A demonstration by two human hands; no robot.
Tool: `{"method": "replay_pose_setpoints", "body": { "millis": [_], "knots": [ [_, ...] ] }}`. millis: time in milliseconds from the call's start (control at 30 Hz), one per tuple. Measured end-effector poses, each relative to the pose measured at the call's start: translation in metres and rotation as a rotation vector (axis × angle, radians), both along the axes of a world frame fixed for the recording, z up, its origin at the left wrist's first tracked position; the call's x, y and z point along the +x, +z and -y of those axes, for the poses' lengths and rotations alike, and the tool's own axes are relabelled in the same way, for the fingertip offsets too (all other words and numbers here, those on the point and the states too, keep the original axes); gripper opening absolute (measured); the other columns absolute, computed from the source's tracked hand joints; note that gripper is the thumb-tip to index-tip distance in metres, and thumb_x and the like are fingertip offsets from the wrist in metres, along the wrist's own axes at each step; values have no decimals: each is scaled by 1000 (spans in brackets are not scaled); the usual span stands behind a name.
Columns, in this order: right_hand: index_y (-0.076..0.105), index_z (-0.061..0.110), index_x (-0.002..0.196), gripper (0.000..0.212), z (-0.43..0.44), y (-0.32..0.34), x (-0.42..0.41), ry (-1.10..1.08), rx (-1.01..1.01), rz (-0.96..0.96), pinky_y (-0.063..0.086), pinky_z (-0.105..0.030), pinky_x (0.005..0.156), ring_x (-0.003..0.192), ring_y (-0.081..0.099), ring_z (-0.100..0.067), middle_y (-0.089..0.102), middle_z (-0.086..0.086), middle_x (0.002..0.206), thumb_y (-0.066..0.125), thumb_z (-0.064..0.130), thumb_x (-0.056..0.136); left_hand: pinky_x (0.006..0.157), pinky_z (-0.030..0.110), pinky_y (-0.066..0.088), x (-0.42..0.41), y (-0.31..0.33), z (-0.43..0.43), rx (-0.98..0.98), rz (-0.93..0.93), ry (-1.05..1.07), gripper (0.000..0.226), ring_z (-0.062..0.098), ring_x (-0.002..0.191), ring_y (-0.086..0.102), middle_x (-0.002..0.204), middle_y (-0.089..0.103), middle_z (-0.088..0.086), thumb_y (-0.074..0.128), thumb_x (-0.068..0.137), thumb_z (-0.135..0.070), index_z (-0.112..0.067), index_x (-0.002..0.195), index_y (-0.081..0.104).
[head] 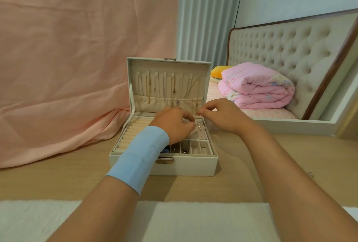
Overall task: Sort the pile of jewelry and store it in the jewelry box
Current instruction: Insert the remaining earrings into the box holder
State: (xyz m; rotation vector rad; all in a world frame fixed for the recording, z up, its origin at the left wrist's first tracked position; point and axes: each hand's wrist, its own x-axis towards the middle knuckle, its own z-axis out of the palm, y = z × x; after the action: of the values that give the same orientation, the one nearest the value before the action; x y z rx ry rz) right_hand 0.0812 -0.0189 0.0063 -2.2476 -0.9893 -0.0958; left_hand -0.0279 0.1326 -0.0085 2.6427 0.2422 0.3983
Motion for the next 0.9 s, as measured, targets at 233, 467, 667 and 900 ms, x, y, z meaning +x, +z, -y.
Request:
{"method": "replay_pose_setpoints", "body": {
  "millis": [233, 467, 667, 900],
  "knots": [
    [78, 30, 96, 12, 86, 6, 11, -33, -101, -12, 43, -13, 76, 91, 62, 2, 72, 17, 94, 70, 22, 93, 97, 32, 46, -5, 15, 48, -41, 132, -123, 23, 8, 109, 54, 109, 60, -18, 54, 94, -34, -33, 113, 68],
    [77, 33, 99, 19, 161, -18, 25, -204, -229, -121, 56, -26, 81, 86, 68, -4, 74, 13, 94, 71, 17, 90, 92, 32, 51, 24, 5, 128, -31, -28, -199, 25, 10, 99, 62, 112, 66, -17, 53, 95, -29, -36, 113, 67],
    [74, 40, 100, 19, 173, -39, 30, -299, -286, -117, 54, -34, 95, 95, 66, -7, 70, 17, 99, 74, 25, 87, 93, 31, 50, 62, -35, 171, 23, -101, -99, 29, 15, 111, 59, 121, 65, -11, 53, 96, -30, -35, 123, 64],
    [79, 36, 91, 10, 171, -41, 33, -282, -339, -62, 56, -35, 90, 96, 67, -9, 74, 17, 100, 73, 30, 86, 91, 33, 50, 78, -56, 178, 50, -54, -37, 22, 13, 113, 51, 110, 67, -13, 56, 94, -41, -41, 112, 68]
  ]
}}
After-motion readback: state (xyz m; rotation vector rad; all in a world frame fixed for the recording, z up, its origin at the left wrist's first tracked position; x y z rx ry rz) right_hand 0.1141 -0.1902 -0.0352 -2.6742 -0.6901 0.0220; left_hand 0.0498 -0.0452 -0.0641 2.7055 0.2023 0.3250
